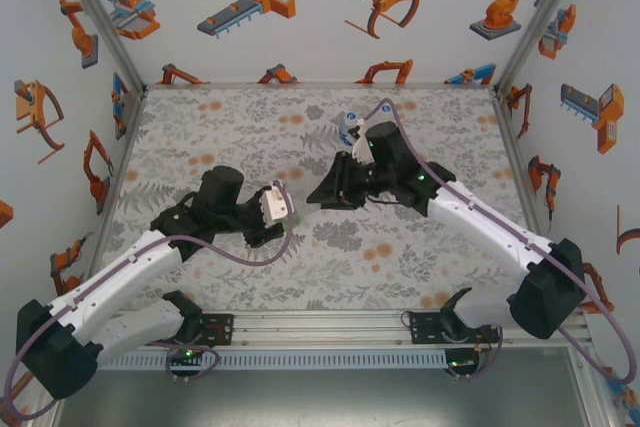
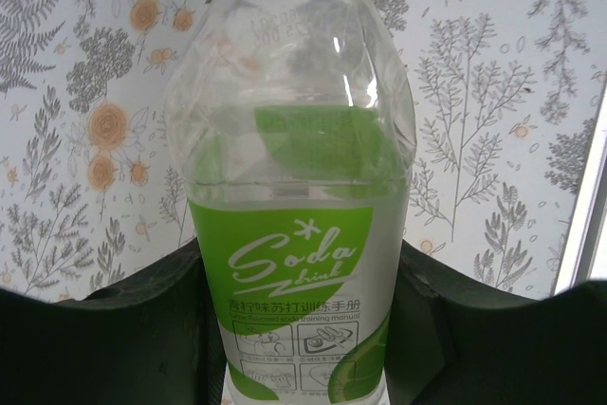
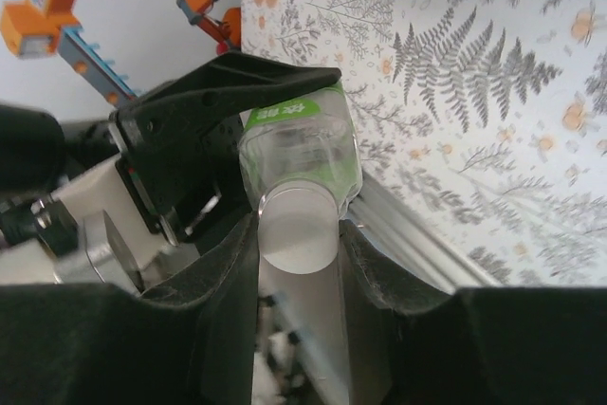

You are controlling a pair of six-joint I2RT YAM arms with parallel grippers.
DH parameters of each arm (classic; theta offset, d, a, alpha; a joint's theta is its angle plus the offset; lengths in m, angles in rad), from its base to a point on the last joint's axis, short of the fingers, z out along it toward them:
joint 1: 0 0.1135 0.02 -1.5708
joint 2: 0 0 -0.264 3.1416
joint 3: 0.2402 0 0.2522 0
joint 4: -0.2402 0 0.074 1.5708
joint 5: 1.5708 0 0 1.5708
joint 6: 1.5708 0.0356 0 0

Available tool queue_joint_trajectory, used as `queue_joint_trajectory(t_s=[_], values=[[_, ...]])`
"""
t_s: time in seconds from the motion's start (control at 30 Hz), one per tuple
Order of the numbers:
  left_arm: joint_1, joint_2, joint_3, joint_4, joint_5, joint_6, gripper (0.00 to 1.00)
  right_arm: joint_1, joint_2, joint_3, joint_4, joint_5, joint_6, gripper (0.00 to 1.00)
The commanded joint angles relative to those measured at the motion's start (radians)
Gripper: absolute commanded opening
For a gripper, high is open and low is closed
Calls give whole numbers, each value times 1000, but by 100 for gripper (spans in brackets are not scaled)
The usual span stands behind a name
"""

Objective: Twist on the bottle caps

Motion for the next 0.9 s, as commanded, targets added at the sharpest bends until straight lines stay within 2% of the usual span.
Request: queue_joint_trajectory(t_s=[0.0, 0.1, 0.23, 0.4, 0.53, 0.6, 0.87], values=[[0, -32, 13, 12, 142, -3, 0, 15, -100, -34, 105, -2, -257, 3], [-1, -38, 9, 16, 237, 0, 0, 16, -156, -85, 177, -37, -424, 0], [-1, -37, 13, 1, 315, 16, 0, 15, -218, -133, 251, -205, -721, 0], [-3, -31, 34, -53, 395, 65, 0, 16, -240, -75, 55, -356, -1159, 0], [-5, -18, 52, -80, 424, 82, 0, 18, -255, -62, -38, -423, -1410, 0], [-9, -14, 56, -82, 437, 83, 0, 21, -266, -78, -38, -434, -1499, 0], [-36, 19, 95, -125, 446, 101, 0, 35, -250, -71, -96, -446, -1635, 0]])
